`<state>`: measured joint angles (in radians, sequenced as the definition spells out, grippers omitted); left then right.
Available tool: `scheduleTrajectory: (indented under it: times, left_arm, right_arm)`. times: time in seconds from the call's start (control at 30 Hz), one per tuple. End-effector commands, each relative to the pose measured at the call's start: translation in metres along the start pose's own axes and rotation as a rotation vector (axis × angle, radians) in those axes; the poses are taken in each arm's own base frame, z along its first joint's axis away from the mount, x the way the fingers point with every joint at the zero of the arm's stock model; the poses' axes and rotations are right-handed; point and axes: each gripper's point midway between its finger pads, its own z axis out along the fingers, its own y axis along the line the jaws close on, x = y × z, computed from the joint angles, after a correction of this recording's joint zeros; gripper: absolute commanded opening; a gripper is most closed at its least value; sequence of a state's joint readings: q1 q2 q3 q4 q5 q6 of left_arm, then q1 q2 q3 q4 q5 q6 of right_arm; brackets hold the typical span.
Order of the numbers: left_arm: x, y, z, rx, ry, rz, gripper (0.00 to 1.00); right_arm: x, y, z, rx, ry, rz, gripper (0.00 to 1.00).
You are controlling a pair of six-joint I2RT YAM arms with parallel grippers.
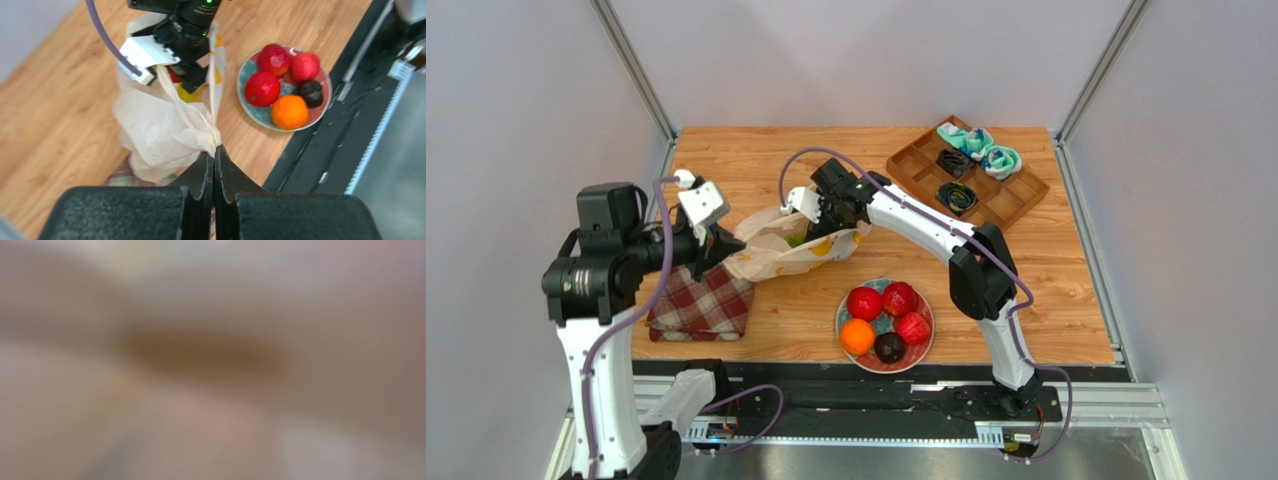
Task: Take the fake fruits out of the plastic bag
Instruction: Take out the fake fruit from the plastic bag.
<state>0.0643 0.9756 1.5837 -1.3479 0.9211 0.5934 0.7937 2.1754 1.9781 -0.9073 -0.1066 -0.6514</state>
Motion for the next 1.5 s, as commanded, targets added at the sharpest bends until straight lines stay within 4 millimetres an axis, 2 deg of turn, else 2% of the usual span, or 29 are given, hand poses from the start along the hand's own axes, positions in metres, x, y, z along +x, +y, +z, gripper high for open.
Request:
scheduleTrajectory:
  times: [0.0,0.03,0.07,0.1,0.13,0.17,0.27,0.3,0.4,0.6,0.83,0.87,0.9,0.97,1.0,1.07,1.1,1.2,1.27,1.33,1.37,1.43,1.47]
  left_arm:
    - [0.059,-0.053,-0.029,0.031,0.221,-0.036,0.00]
    - [0.067,-0.052,-0.028,0.033,0.241,-0.022,0.00]
    - [0.082,-0.052,-0.026,0.039,0.277,-0.037,0.00]
    - [0.089,-0.052,-0.024,0.044,0.294,-0.040,0.00]
    - [0.095,-0.052,-0.023,0.052,0.306,-0.036,0.00]
    - [0.107,-0.053,-0.021,0.064,0.332,-0.052,0.00]
    - [0.122,-0.055,-0.019,0.079,0.361,-0.043,0.00]
    - [0.129,-0.056,-0.017,0.090,0.375,-0.053,0.00]
    - [0.140,-0.056,-0.017,0.093,0.405,-0.052,0.00]
    - [0.143,-0.054,-0.016,0.105,0.420,-0.049,0.00]
    - [0.139,-0.054,-0.012,0.130,0.405,-0.060,0.00]
    - [0.138,-0.054,-0.012,0.132,0.399,-0.059,0.00]
    - [0.136,-0.054,-0.012,0.131,0.396,-0.063,0.00]
    - [0.134,-0.054,-0.012,0.130,0.390,-0.059,0.00]
    - [0.134,-0.054,-0.012,0.130,0.390,-0.059,0.00]
    - [0.134,-0.054,-0.011,0.136,0.388,-0.059,0.00]
    - [0.134,-0.054,-0.011,0.137,0.385,-0.059,0.00]
    - [0.133,-0.053,-0.008,0.142,0.376,-0.070,0.00]
    - [0.133,-0.053,-0.006,0.143,0.367,-0.075,0.00]
    - [0.131,-0.051,-0.004,0.135,0.351,-0.072,0.00]
    - [0.131,-0.050,-0.003,0.130,0.347,-0.079,0.00]
    - [0.130,-0.048,0.000,0.128,0.335,-0.076,0.00]
    - [0.129,-0.048,0.001,0.128,0.327,-0.078,0.00]
  right_arm:
    - [-0.028,0.052,-0.029,0.030,-0.039,0.051,1.00]
    - [-0.026,0.068,-0.022,0.039,-0.028,0.033,1.00]
    - [-0.028,0.078,-0.022,0.073,-0.019,0.009,1.00]
    - [-0.039,0.096,-0.025,0.095,-0.032,-0.030,1.00]
    - [-0.046,0.101,-0.029,0.102,-0.055,-0.036,1.00]
    - [-0.056,0.102,-0.033,0.104,-0.079,-0.033,1.00]
    - [-0.065,0.090,-0.030,0.127,-0.077,-0.056,1.00]
    - [-0.062,0.080,-0.027,0.138,-0.066,-0.056,1.00]
    - [-0.044,0.068,-0.013,0.120,0.016,-0.089,1.00]
    - [0.001,0.067,0.004,0.126,0.170,-0.167,1.00]
    - [0.028,0.061,0.028,0.087,0.235,-0.170,1.00]
    - [0.030,0.059,0.030,0.087,0.241,-0.170,0.98]
    - [0.031,0.059,0.030,0.087,0.249,-0.176,0.89]
    - [0.028,0.058,0.028,0.087,0.245,-0.172,0.80]
    - [0.026,0.061,0.025,0.070,0.231,-0.173,0.73]
    - [0.017,0.063,0.013,0.055,0.195,-0.167,0.65]
    - [0.012,0.064,0.007,0.052,0.176,-0.161,0.56]
    - [-0.010,0.067,-0.021,0.049,0.090,-0.151,0.42]
    - [-0.031,0.070,-0.047,0.036,-0.005,-0.134,0.37]
    - [-0.044,0.080,-0.064,-0.016,-0.082,-0.126,0.35]
    - [-0.053,0.091,-0.082,-0.064,-0.155,-0.128,0.35]
    - [-0.063,0.102,-0.097,-0.114,-0.232,-0.124,0.35]
    - [-0.072,0.113,-0.115,-0.160,-0.303,-0.131,0.36]
